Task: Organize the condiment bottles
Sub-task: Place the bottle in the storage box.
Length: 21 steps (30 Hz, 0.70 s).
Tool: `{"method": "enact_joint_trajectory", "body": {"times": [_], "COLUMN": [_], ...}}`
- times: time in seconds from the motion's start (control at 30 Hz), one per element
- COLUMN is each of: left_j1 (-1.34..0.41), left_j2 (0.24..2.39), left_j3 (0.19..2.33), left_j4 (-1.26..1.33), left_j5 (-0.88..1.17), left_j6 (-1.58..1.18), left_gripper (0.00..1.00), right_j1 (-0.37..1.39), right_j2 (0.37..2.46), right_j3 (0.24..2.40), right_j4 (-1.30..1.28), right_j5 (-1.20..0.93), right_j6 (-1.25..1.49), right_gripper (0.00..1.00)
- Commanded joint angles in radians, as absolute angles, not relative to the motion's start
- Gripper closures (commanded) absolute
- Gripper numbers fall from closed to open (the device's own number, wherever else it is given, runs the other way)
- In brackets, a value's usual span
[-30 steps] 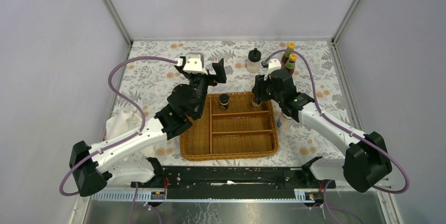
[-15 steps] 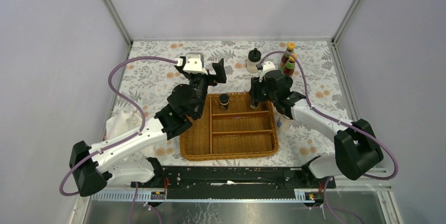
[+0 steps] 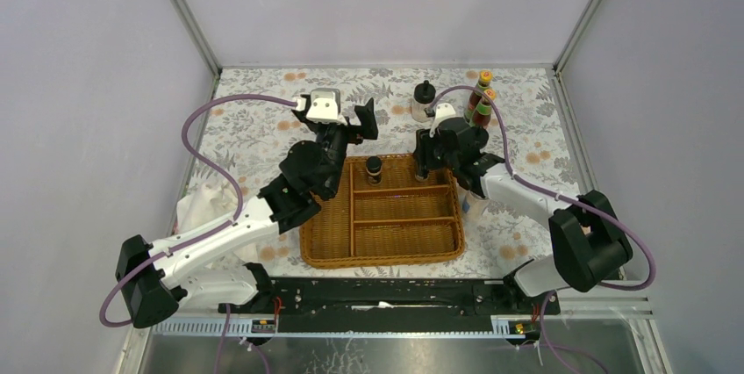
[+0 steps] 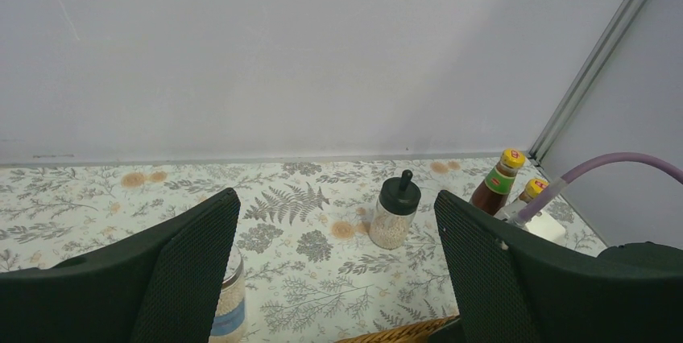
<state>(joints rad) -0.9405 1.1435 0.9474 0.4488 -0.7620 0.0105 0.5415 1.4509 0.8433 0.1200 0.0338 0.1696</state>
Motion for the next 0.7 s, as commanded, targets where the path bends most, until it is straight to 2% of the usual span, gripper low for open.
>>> {"method": "enact_joint_trajectory", "body": {"times": [0.0, 0.37, 0.4, 0.47, 0.53, 0.63, 0.67], "left_j1": [-0.933, -0.933, -0.933, -0.933, -0.932, -0.933, -0.933], "left_j2": [1.145, 1.137, 1.136, 1.132, 1.129, 1.126, 1.126], "left_j3": [0.925, 0.906, 0.904, 0.902, 0.901, 0.899, 0.899], "left_j4": [0.479, 0.486, 0.486, 0.486, 0.483, 0.482, 0.482], "left_j5": [-0.755, -0.754, -0.755, -0.756, -0.759, -0.762, -0.762], "left_j6": [0.002, 0.002, 0.002, 0.002, 0.002, 0.002, 0.002], "left_gripper": [0.05, 0.05, 0.05, 0.04, 0.03, 0.01, 0.01], "right_j1": [0.551, 0.552, 0.551, 0.551, 0.551, 0.553, 0.554], "right_j2": [1.461, 1.486, 1.486, 1.489, 1.489, 1.492, 1.492], "right_j3": [0.841, 0.838, 0.838, 0.838, 0.838, 0.838, 0.84], "right_j4": [0.178, 0.178, 0.177, 0.176, 0.176, 0.174, 0.173], "right_j5": [0.027, 0.032, 0.032, 0.032, 0.032, 0.026, 0.022], "right_j6": [0.157, 0.155, 0.154, 0.153, 0.153, 0.154, 0.153], "right_gripper": [1.0, 0.99, 0.95, 0.82, 0.66, 0.37, 0.32]}}
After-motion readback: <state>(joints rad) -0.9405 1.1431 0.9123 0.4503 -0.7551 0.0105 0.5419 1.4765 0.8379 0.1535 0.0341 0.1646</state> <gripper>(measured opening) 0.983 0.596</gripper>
